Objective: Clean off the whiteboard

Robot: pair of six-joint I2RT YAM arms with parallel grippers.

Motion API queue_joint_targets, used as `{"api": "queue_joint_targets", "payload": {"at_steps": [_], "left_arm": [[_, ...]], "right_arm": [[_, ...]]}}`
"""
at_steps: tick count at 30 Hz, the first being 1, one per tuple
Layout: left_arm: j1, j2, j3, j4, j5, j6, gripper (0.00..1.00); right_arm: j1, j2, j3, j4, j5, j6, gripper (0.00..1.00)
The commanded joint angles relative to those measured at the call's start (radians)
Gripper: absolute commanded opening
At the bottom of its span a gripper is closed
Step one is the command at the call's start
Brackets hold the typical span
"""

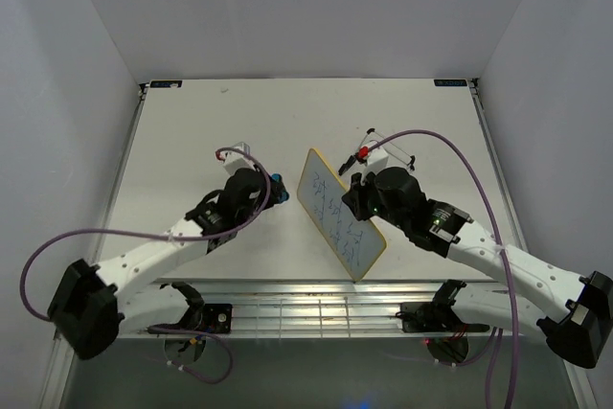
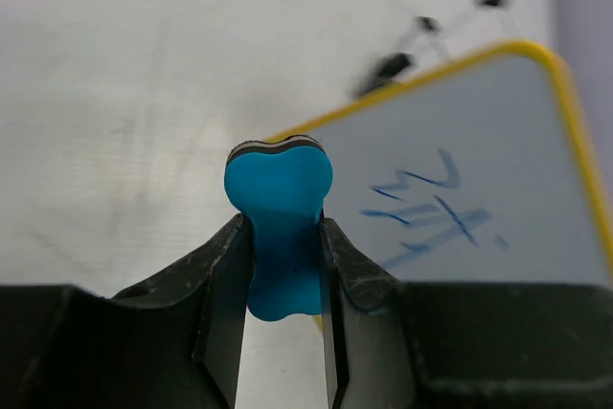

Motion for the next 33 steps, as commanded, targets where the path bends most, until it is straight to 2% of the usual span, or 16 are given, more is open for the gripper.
{"api": "queue_joint_targets", "payload": {"at_steps": [1, 3, 10, 27, 30, 33], "left_arm": [[-0.046, -0.205, -0.231, 0.637, 0.186, 0.255, 0.00], [-0.053, -0.227, -0.291, 0.737, 0.204, 0.269, 0.00], [-0.075, -0.097, -0.333, 0.982, 0.338, 0.330, 0.00], [-0.076, 0.312, -0.278, 1.298, 0.483, 0.330, 0.00], [-0.096, 0.384, -0.266, 1.370, 0.511, 0.332, 0.00], [-0.167, 0.407, -0.249, 1.369, 0.450, 0.370, 0.00]], "right_arm": [[-0.003, -0.043, -0.031, -0.037, 0.009, 0.020, 0.08], [-0.004, -0.049, -0.044, -0.043, 0.016, 0.037, 0.08], [-0.004, -0.146, -0.070, -0.029, 0.043, 0.115, 0.08], [-0.004, -0.290, -0.157, 0.083, -0.035, 0.127, 0.08], [-0.004, -0.290, -0.151, 0.100, -0.046, 0.131, 0.08], [-0.004, -0.273, -0.148, 0.121, -0.053, 0.129, 0.08]]}}
